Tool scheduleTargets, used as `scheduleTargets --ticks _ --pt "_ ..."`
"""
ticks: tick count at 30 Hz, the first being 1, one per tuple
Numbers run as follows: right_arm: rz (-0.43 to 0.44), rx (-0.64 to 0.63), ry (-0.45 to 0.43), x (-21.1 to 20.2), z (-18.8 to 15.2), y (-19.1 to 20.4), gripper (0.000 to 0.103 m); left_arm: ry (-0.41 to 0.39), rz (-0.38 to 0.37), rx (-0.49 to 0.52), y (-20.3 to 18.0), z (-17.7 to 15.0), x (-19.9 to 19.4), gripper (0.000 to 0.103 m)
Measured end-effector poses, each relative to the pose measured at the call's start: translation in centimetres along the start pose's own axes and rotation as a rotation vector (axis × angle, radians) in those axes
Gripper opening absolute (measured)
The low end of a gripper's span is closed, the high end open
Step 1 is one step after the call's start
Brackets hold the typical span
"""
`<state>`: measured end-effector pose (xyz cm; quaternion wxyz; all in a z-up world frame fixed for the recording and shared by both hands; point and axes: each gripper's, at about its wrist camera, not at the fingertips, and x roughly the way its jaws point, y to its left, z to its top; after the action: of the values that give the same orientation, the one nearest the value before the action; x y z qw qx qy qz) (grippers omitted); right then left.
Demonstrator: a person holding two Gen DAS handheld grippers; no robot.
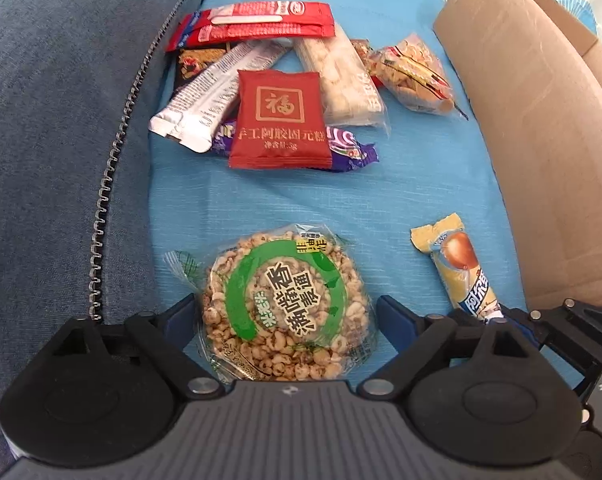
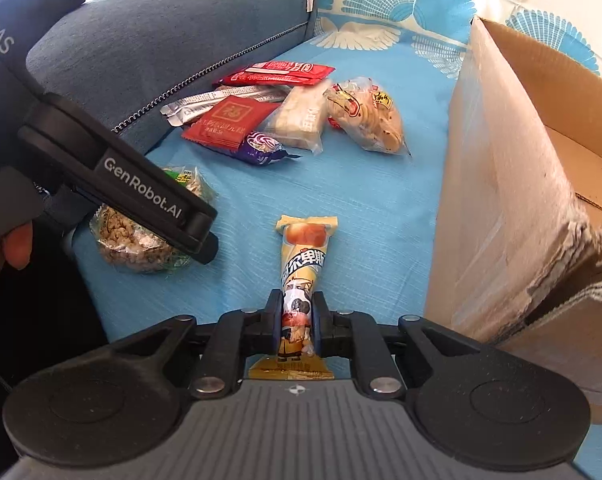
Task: Organize snacks
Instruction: 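Carry the peanut cake with the left tool while the right tool carries the snack bar into the box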
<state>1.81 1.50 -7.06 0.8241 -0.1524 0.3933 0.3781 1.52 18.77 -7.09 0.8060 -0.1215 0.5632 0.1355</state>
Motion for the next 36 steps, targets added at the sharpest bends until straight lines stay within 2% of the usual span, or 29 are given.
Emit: scheduleTargets --ticks 5,10,13,18,21,24,27,29,32,36 --pt "-0.016 0.005 -0.017 -0.4 0.1 -0.3 0.013 -0.059 -0.005 -0.029 0.2 -0.4 -1.0 0.088" --pt "-0.02 0.003 -0.086 -2.2 0.6 -0.1 0.013 -0.19 -0.055 -0.053 0.8 -1.3 -3.3 0.088" --pt "-0.004 -0.005 -0.135 -3.8 1.2 -0.1 0.013 -0.305 -0.09 -0.082 1.2 -2.1 -5.1 0.088" --pt "0.057 0.004 -0.195 -7.4 2.4 -0.8 0.013 -0.551 -0.17 -0.138 2.1 -4.3 -8.5 0.088" --pt "0.091 -0.006 -0.263 -10.3 4.0 -2.0 0.013 -0.647 -0.216 -0.159 2.6 -5.3 -9.6 0.088" --pt "0.096 -0.035 -0.328 -12.6 5.2 -3.7 0.013 -0.704 -0.231 -0.156 2.4 -5.6 -10.5 0.088" --pt "0.056 -0.04 -0.39 -13.5 5.1 -6.0 0.013 -0.735 -0.221 -0.124 1.5 -5.9 -10.9 0.088" --pt "0.035 0.023 -0.405 -12.9 4.3 -7.9 0.013 -0.74 -0.217 -0.106 0.9 -5.8 -11.0 0.088" --pt "0.003 0.13 -0.382 -11.5 3.2 -10.0 0.013 -0.758 -0.195 -0.08 0.1 -6.1 -11.3 0.088" --pt "-0.025 0.133 -0.439 -11.6 3.2 -10.7 0.013 -0.787 -0.168 -0.051 -0.8 -6.2 -11.5 0.088"
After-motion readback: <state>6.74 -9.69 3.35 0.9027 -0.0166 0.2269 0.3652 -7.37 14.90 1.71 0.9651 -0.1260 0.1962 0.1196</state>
